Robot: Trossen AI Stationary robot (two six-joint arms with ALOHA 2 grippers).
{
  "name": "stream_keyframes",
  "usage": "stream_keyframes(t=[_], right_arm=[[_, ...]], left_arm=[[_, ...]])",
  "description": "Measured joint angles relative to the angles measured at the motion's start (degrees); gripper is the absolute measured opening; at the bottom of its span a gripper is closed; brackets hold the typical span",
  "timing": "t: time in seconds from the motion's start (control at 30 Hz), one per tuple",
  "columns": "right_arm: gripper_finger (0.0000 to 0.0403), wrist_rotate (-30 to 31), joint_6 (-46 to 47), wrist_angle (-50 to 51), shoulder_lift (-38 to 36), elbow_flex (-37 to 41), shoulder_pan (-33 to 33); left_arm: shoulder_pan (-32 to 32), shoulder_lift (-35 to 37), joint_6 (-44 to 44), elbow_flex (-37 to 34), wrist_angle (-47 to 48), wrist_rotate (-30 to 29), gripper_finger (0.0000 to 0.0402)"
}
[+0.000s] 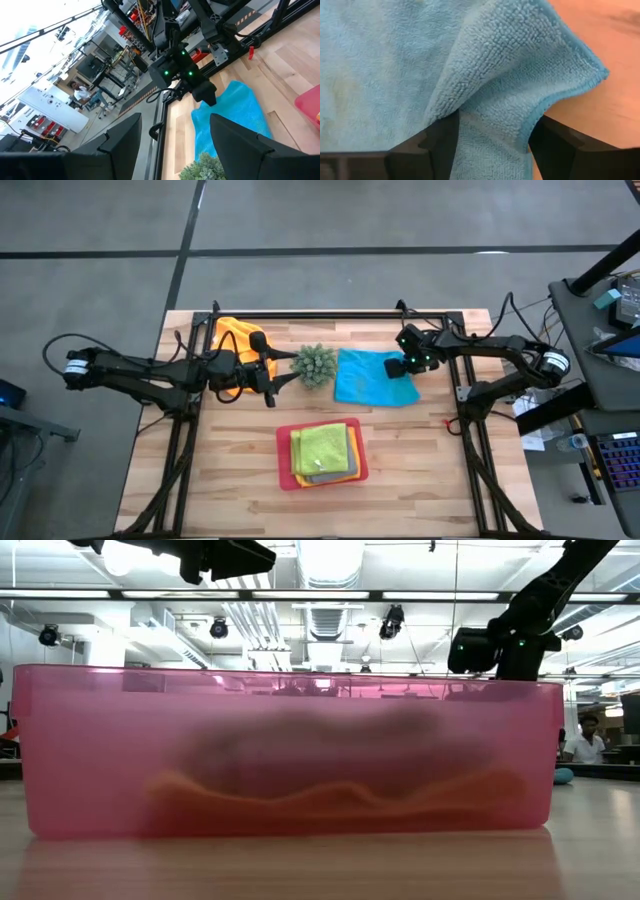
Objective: Fold microfiber towels
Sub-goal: Fold the blue microfiber cloth
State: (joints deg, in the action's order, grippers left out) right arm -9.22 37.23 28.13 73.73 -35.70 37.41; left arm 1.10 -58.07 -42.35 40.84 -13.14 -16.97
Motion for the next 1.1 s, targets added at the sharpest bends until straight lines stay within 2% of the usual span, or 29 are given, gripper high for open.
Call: stream_keyframes(t=[0.13,0.37,0.4,0.6,0.8,0.9,1.1], right_arm=[[0.0161,0.0,-0.8,-0.1,-0.1,0.0,0.0],[0.0026,0.1,-2.7,-0.1,-0.5,0.0,-1.1],[0.0019,0.0,-2.8,-0.1,-0.9,0.0,-1.3],[0.0009,3.0,-0.5,5.5,-5.0,-2.3,-2.2],[0.0009,7.1,4.5,7.1,-7.7,-6.7,-6.9],[0.0009,9.1,7.5,5.0,-7.3,-8.4,-10.2],[0.0009,9.2,11.6,-7.3,-3.9,-8.8,-14.1]], left_arm=[[0.0,0.0,0.0,0.0,0.0,0.0,0.0219],[0.0,0.0,0.0,0.0,0.0,0.0,0.0219],[0.0,0.0,0.0,0.0,0.0,0.0,0.0219],[0.0,0.0,0.0,0.0,0.0,0.0,0.0219],[0.0,0.0,0.0,0.0,-0.2,0.0,0.0219],[0.0,0.0,0.0,0.0,-0.3,0.0,0.0219],[0.0,0.0,0.0,0.0,-0.2,0.0,0.0219]])
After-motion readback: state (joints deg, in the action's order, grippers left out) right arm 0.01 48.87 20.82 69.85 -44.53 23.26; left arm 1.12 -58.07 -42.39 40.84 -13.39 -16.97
